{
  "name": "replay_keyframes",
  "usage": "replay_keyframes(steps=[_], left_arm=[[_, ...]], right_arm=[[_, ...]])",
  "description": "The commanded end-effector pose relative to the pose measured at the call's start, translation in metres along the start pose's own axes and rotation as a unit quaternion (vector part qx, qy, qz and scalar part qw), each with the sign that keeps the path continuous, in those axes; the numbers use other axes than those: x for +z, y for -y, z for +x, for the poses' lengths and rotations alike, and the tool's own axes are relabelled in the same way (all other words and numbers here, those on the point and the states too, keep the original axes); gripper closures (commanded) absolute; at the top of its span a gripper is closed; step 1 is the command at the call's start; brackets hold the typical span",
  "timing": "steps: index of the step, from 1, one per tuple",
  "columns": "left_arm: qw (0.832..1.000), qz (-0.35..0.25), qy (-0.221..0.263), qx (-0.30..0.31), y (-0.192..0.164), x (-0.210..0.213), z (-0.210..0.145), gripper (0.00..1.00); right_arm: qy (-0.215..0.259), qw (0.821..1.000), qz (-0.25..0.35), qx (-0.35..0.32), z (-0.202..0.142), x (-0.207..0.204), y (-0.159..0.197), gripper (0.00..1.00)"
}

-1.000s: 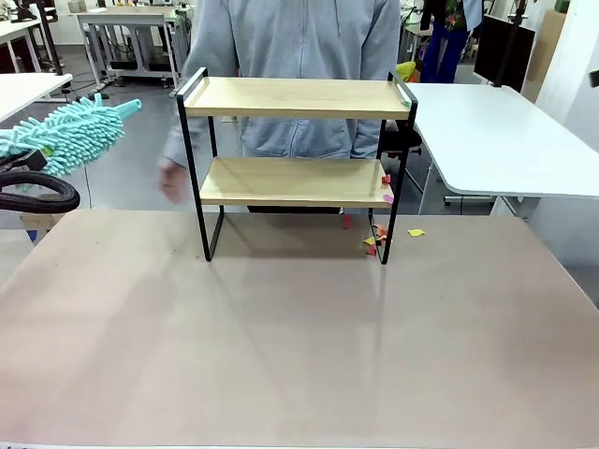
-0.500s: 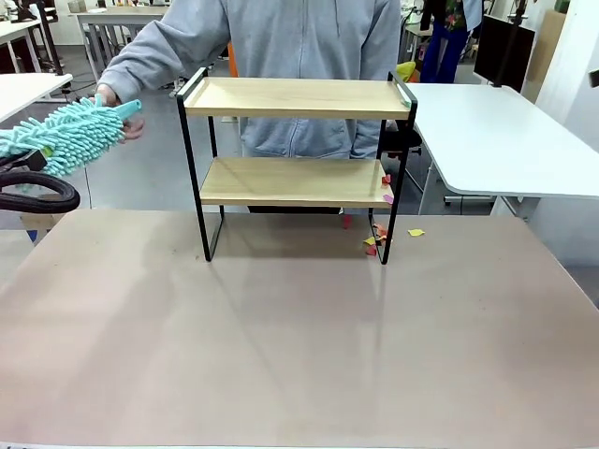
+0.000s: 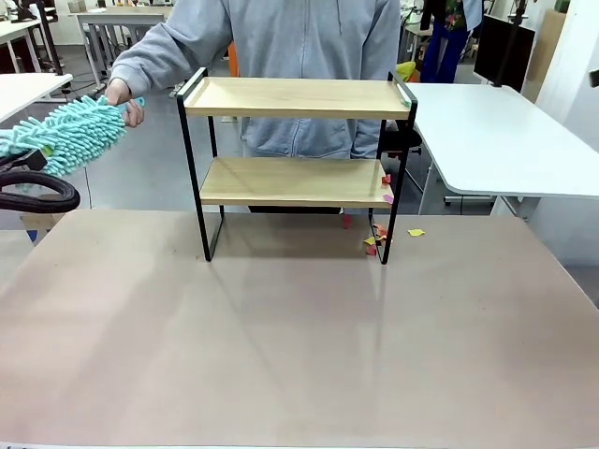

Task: Clean the shelf.
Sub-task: Hand the Duster back to the human.

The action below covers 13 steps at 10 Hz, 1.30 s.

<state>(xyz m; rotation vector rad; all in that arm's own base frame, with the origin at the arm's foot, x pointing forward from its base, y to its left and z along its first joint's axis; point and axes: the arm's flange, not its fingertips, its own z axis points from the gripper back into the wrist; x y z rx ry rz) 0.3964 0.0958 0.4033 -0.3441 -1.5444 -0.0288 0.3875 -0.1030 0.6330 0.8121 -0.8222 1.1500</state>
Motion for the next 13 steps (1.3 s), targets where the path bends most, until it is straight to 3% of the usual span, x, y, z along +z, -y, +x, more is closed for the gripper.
replay_keyframes(steps=[1,5,6,7,8,9,10,13], left_arm=[[1.000,0.000,0.005,-0.005,0.000,0.001,0.003,0.83],[1.000,0.000,0.005,-0.005,0.000,0.001,0.003,0.83],[1.000,0.000,0.001,0.000,0.000,0.000,0.001,0.26],[1.000,0.006,0.003,-0.001,0.001,0.000,0.004,0.27],[1.000,0.001,-0.003,0.006,-0.001,-0.001,0.005,0.00],[1.000,0.002,-0.001,0.010,0.002,0.003,0.007,0.23],[1.000,0.004,0.001,0.014,0.004,0.009,0.011,0.00],[0.994,-0.019,0.003,0.105,0.005,0.031,0.058,0.00]], right_arm=[[-0.001,1.000,-0.002,0.009,0.001,0.001,-0.001,0.00],[-0.001,1.000,-0.002,0.009,0.001,0.001,-0.001,0.00],[-0.001,1.000,-0.002,0.009,0.001,0.001,-0.001,0.00],[-0.001,1.000,-0.002,0.009,0.001,0.001,-0.001,0.00],[-0.001,1.000,-0.002,0.009,0.001,0.001,-0.001,0.00],[-0.001,1.000,-0.002,0.009,0.001,0.001,-0.001,0.00],[-0.001,1.000,-0.002,0.009,0.001,0.001,-0.001,0.00],[-0.001,1.000,-0.002,0.009,0.001,0.001,-0.001,0.00]])
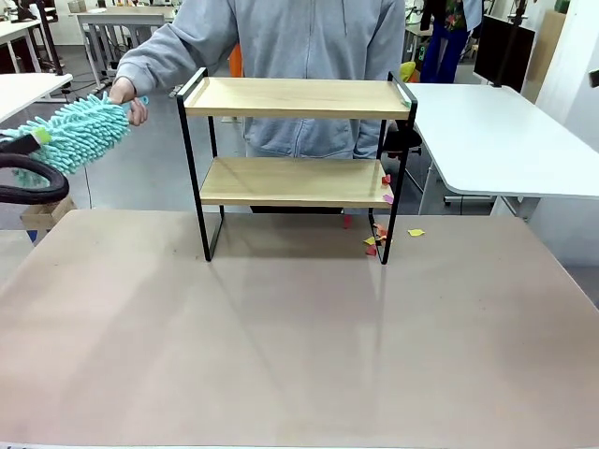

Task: Clean the shelf.
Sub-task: Hand the Duster back to the human.

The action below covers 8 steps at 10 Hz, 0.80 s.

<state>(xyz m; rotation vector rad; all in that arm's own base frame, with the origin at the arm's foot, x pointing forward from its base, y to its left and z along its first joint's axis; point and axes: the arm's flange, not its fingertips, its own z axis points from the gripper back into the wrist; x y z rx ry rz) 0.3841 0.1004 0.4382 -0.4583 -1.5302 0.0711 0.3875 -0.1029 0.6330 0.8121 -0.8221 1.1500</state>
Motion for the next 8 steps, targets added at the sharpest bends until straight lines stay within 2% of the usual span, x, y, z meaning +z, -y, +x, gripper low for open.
replay_keyframes(steps=[1,3,5,8], left_arm=[[0.997,-0.025,0.004,0.072,0.005,0.030,0.043,0.00],[0.992,-0.039,0.027,0.117,0.001,0.049,0.075,0.00],[0.981,-0.040,0.080,0.174,-0.022,0.082,0.105,0.00],[0.971,-0.030,0.120,0.203,-0.054,0.116,0.124,0.00]], right_arm=[[-0.001,1.000,-0.002,0.009,0.001,0.001,-0.001,0.00],[-0.001,1.000,-0.002,0.009,0.001,0.001,-0.001,0.00],[-0.001,1.000,-0.002,0.009,0.001,0.001,-0.001,0.00],[-0.001,1.000,-0.002,0.009,0.001,0.001,-0.001,0.00]])
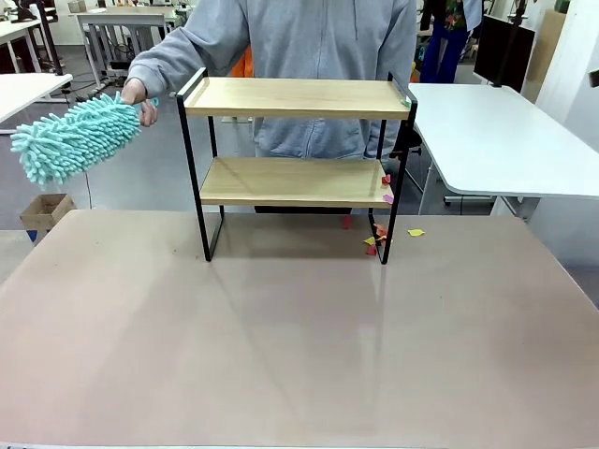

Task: Clean the shelf.
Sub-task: Hand the Duster back to the human.

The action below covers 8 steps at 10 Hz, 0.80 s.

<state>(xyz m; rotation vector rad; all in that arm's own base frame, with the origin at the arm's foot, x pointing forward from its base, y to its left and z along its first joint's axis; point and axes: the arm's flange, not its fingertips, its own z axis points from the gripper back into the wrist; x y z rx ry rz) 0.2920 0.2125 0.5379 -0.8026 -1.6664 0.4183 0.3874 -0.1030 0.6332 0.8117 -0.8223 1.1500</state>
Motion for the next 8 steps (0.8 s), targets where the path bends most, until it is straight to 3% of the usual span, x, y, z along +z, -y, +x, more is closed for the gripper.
replay_keyframes(steps=[1,2,8], left_arm=[[1.000,-0.005,0.005,0.014,-0.014,0.007,0.006,0.00],[1.000,0.000,0.000,0.000,0.000,0.000,0.000,0.00],[1.000,0.000,0.000,0.000,0.000,0.000,0.000,0.00]], right_arm=[[-0.001,1.000,-0.002,0.009,0.001,0.001,-0.001,0.00],[-0.001,1.000,-0.002,0.009,0.001,0.001,-0.001,0.00],[-0.001,1.000,-0.002,0.009,0.001,0.001,-0.001,0.00]])
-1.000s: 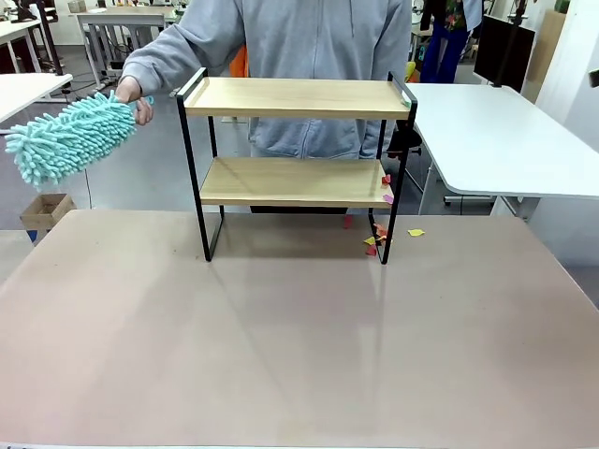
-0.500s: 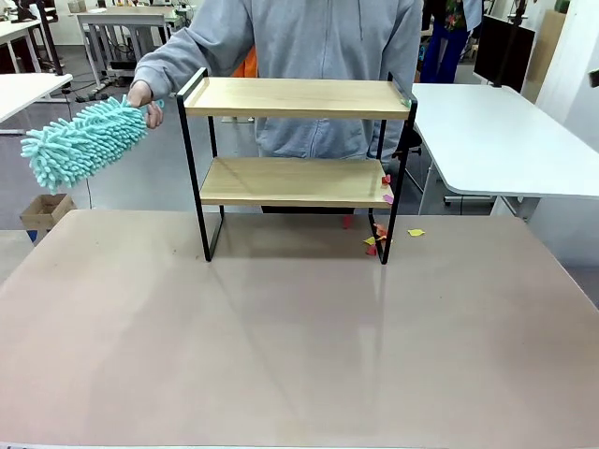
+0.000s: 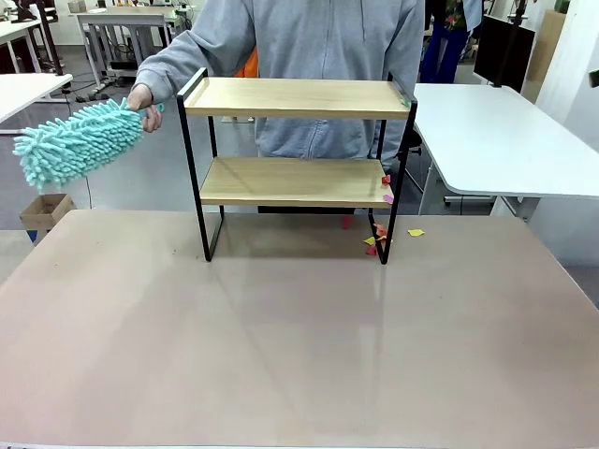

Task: Clean the shelf.
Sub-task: Hand the Duster back to the human.

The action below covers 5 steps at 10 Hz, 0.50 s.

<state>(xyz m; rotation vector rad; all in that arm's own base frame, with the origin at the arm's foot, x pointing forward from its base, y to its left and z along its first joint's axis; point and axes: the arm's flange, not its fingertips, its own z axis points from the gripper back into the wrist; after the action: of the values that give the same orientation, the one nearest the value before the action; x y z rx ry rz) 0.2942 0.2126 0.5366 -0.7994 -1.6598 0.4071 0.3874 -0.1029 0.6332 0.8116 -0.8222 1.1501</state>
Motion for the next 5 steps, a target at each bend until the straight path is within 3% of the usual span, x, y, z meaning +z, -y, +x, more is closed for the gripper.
replay_keyframes(steps=[1,5], left_arm=[[1.000,0.001,0.005,0.003,0.0015,0.0017,0.0011,0.00],[1.000,0.001,0.005,0.003,0.0015,0.0017,0.0011,0.00]], right_arm=[[-0.001,1.000,-0.002,0.009,0.0008,0.0013,-0.0012,0.00],[-0.001,1.000,-0.002,0.009,0.0008,0.0013,-0.0012,0.00]])
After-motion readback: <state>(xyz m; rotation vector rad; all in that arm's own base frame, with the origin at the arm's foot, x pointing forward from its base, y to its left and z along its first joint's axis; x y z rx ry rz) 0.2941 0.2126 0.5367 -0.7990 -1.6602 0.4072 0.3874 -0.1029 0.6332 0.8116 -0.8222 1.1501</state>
